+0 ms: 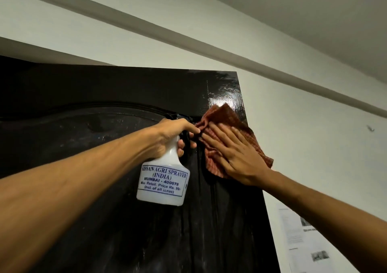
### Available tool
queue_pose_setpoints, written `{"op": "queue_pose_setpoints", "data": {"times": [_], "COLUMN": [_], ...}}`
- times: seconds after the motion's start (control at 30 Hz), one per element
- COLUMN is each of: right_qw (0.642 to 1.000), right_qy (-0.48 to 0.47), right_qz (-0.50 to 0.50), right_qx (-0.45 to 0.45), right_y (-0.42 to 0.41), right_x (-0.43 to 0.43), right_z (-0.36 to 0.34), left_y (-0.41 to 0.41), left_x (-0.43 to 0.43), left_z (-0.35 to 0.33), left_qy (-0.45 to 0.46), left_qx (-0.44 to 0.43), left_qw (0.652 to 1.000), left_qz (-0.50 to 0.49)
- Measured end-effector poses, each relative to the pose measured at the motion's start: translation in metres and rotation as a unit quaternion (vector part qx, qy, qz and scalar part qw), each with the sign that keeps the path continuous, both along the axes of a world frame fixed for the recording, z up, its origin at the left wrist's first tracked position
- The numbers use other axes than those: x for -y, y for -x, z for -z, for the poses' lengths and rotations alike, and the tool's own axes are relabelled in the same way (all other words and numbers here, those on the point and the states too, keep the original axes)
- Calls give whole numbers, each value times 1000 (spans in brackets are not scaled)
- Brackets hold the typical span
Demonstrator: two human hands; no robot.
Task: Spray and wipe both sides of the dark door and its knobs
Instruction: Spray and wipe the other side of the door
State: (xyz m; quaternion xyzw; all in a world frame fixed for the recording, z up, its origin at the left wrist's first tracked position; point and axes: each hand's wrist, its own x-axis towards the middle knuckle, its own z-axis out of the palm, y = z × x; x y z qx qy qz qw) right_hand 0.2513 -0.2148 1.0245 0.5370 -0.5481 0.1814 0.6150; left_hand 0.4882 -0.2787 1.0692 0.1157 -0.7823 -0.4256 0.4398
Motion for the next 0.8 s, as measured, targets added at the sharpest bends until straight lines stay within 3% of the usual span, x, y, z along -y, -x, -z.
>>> {"op": "queue_pose_setpoints", "data": {"times": [0.07,0.17,0.3,0.33,0.43,0.5,0.6,0.63,0.73,0.8], "right_qw": [1000,982,996,995,968,975,997,997,968,978], "right_qy": [20,126,76,77,161,156,65,68,151,136], "right_qz": [1,-31,-12,-15,-28,1,10,7,-24,-17], "right_qx": [14,136,47,60,190,160,30,40,196,156], "right_y": [6,11,4,4,2,-9,-25,-26,-35,-55], "right_x": [-6,-9,5,5,10,23,33,30,34,51], "right_z": [0,-8,28,29,21,36,56,49,29,40], "left_y": [3,4,0,-3,-12,-19,-32,-35,-49,-58], "left_x": [0,-2,0,2,6,9,16,18,27,31], "left_z": [9,21,48,56,71,79,89,90,93,93], "left_qy": [-8,-12,-15,-18,-24,-24,-23,-25,-32,-37], "left_qx": [3,10,21,28,39,38,36,37,38,31], "left_qw": [1000,1000,1000,999,999,999,999,999,999,999], "left_qz": [-1,2,-7,-5,7,9,5,5,7,8]}}
